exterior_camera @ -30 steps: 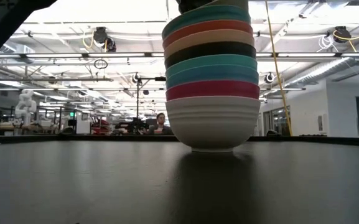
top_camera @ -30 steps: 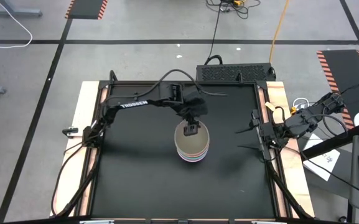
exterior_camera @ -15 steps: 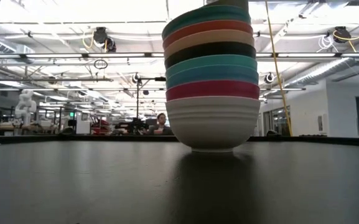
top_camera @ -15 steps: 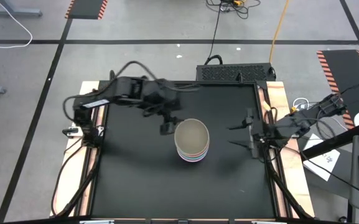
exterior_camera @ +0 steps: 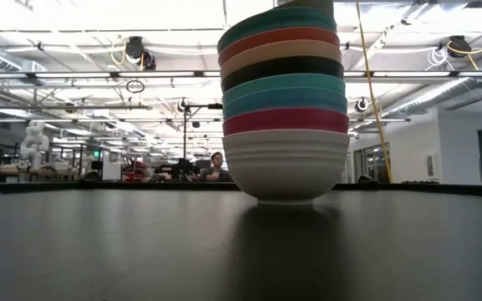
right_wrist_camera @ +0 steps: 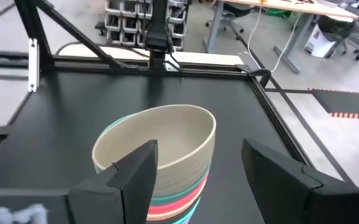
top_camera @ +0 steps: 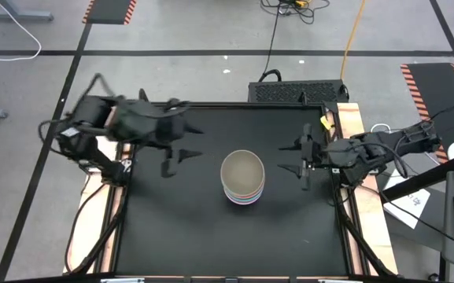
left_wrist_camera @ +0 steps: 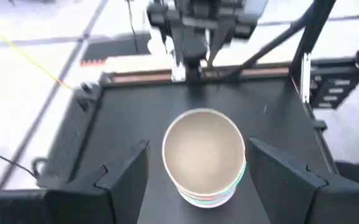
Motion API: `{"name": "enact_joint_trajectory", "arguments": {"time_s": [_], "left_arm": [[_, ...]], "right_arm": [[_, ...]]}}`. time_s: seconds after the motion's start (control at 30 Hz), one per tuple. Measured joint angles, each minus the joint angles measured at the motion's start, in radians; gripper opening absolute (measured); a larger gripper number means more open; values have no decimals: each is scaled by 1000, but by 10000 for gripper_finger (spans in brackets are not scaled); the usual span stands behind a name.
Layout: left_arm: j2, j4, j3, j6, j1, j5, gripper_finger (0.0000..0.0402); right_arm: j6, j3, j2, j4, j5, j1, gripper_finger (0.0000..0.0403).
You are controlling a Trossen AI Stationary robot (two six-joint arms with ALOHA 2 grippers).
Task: Nest bowls inside each other
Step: Stack the gray bowl on top of the dark green bowl
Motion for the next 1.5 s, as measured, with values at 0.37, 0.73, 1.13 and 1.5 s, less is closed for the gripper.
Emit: {"name": "enact_joint_trajectory", "arguments": {"time_s": [0.37, 0.73, 1.13, 1.5], "left_arm": [[-78, -66, -9, -72, -277, -311, 266], [-316, 167, -530, -32, -349, -591, 266], [-857, 802, -1258, 232, -65, -116, 266], [-1125, 729, -1585, 76, -8, 128, 266]], "right_arm": [[5, 5, 9, -31, -27, -43, 226], [-1, 4, 35, 5, -29, -42, 226], [5, 4, 50, 87, -104, -34, 226], [-58, 4, 120, 97, -225, -56, 226]]}}
